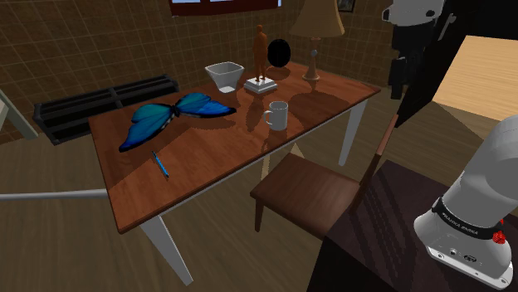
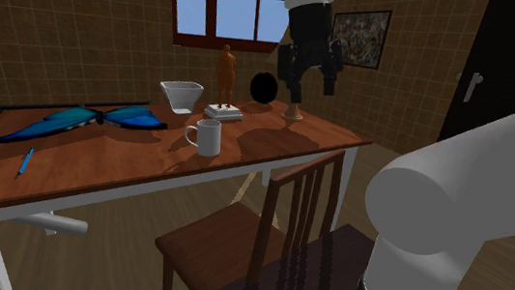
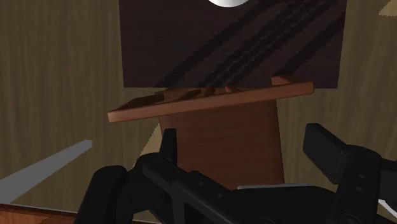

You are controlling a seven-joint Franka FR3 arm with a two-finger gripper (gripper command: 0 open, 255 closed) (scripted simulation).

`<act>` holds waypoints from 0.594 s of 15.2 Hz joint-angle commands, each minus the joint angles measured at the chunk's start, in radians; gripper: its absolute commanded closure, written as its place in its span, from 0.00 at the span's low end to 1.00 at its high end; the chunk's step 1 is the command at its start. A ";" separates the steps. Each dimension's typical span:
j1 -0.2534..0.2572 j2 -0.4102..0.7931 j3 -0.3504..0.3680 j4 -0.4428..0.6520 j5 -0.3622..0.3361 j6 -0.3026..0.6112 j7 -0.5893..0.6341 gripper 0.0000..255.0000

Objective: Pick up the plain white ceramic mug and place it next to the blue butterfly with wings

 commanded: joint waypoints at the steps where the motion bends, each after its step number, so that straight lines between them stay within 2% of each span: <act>1: 0.000 0.000 0.000 0.000 0.000 0.000 0.000 0.00; 9: -0.002 0.223 -0.048 0.004 -0.006 0.306 -0.047 0.00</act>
